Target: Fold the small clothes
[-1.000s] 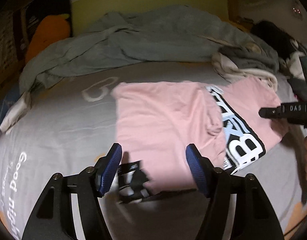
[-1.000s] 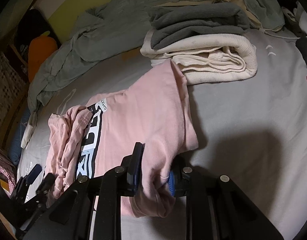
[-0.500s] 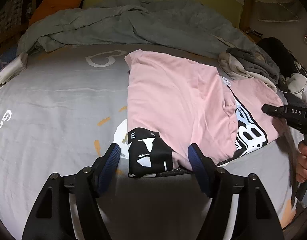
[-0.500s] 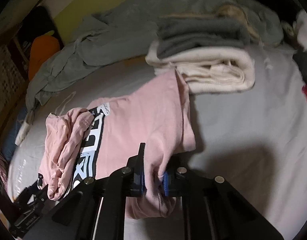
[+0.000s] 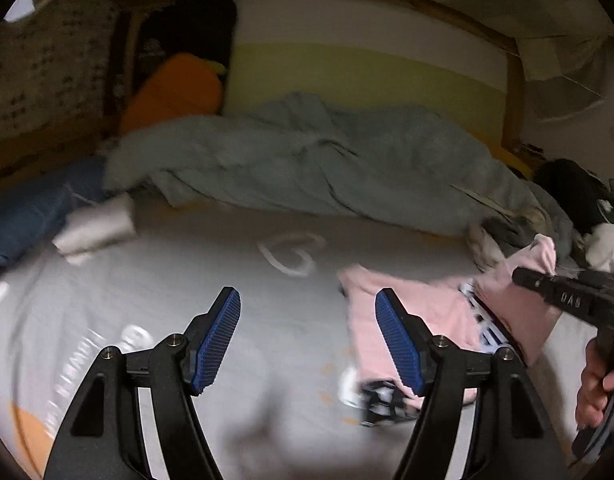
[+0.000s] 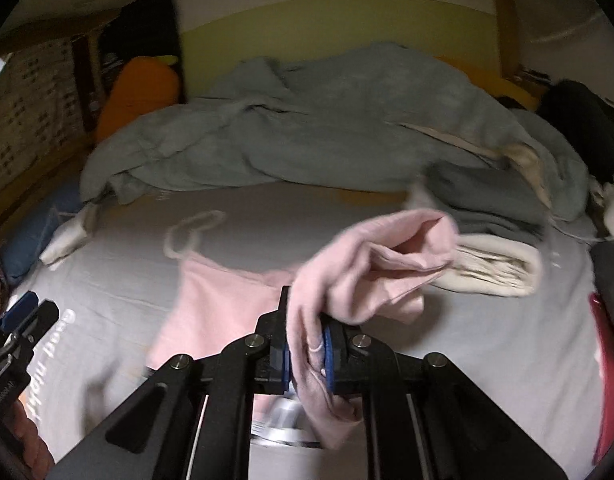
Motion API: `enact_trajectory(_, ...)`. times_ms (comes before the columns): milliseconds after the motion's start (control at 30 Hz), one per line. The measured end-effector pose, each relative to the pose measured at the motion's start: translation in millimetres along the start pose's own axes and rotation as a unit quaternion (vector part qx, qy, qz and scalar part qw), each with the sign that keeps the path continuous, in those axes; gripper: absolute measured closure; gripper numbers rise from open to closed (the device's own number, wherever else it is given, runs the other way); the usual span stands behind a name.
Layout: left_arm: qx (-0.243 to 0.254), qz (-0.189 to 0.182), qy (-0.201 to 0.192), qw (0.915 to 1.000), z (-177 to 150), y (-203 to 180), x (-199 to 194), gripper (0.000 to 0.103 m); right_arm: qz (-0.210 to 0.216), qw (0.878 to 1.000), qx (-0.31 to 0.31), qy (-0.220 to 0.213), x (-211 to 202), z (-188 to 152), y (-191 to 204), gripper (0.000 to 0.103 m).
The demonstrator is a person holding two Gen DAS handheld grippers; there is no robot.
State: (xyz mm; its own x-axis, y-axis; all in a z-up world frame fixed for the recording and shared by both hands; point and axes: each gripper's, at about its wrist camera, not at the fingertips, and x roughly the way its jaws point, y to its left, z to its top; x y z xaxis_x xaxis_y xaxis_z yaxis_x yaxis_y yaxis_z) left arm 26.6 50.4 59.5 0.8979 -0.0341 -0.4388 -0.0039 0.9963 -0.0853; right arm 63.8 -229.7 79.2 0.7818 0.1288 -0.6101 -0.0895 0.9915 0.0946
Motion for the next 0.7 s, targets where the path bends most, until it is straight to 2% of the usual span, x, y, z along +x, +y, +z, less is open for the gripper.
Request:
enact_trajectory(100,0.001,0.039,-0.011,0.9992,9,21,-3,0.034,0.026,1.0,-0.006,0.0,9,3,35,0.091)
enact_trajectory(200,-0.031,0.039,-0.011,0.9987,12,44,-4,0.034,0.044,0.999,-0.016,0.02,29,-6,69,0.091)
enact_trajectory(267,-0.048,0.033,-0.005,0.9983,12,54,-3,0.034,0.052,0.997,-0.01,0.049,47,-21,83,0.09)
enact_trajectory(333,-0.063,0.022,0.003,0.9978,12,61,-1,0.034,0.071,0.993,0.007,0.091,63,-38,87,0.085)
enact_trajectory(400,-0.077,0.011,0.011,0.997,11,64,1,0.034,0.088,0.99,0.027,0.106,69,-49,82,0.084)
enact_trajectory(467,-0.082,0.002,0.014,0.9965,11,61,3,0.034,0.098,0.99,0.039,0.098,61,-58,76,0.083)
enact_trajectory(567,-0.07,-0.01,0.017,0.9973,11,53,3,0.034,0.125,0.987,0.038,0.096,48,-65,70,0.073)
enact_trajectory(700,-0.04,-0.018,0.016,0.9989,10,34,0,0.034,0.14,0.987,-0.008,0.084,23,-76,73,0.073)
